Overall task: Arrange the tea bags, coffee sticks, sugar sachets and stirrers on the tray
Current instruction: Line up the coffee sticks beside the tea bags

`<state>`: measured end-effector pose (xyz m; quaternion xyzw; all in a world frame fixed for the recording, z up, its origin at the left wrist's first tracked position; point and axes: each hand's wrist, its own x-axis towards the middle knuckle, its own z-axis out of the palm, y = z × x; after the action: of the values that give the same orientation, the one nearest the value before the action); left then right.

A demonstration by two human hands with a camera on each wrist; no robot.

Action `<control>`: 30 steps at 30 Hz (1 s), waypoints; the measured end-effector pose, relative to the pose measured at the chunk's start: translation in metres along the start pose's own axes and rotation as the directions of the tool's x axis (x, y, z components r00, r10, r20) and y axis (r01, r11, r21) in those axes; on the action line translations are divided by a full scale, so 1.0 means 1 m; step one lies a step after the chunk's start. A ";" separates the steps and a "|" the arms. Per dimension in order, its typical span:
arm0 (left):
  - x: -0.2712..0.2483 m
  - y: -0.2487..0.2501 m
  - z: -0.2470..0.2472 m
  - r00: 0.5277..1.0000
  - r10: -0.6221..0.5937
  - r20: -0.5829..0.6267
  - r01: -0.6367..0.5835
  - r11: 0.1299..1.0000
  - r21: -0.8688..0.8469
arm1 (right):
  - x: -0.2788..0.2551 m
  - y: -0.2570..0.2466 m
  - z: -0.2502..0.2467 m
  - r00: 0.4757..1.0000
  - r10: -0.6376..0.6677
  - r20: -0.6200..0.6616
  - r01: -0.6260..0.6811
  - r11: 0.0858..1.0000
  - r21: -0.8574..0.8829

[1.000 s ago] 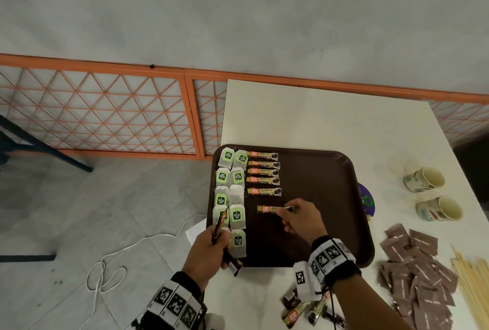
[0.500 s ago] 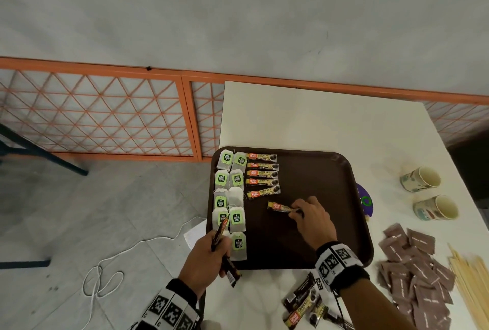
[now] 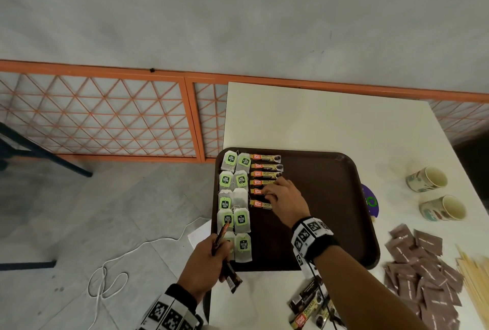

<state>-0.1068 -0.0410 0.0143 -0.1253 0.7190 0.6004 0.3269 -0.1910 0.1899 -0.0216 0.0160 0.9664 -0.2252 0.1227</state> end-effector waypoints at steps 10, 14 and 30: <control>0.001 -0.003 -0.006 1.000 -0.025 -0.012 0.024 0.999 -0.043 | -0.028 0.004 0.015 0.995 -0.094 -0.008 0.094 0.995 -0.032; 0.002 -0.003 -0.003 0.999 -0.035 -0.019 0.034 0.998 -0.062 | -0.023 0.009 0.015 0.994 -0.103 -0.034 0.102 0.994 -0.024; 0.004 0.027 0.036 0.968 -0.020 -0.249 -0.075 0.927 -0.368 | -0.116 -0.045 -0.017 0.981 0.138 0.139 -0.196 0.677 0.709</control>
<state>-0.1137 0.0010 0.0300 -0.2492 0.6281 0.7106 0.1959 -0.0863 0.1602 0.0409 0.1426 0.7901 -0.5736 0.1623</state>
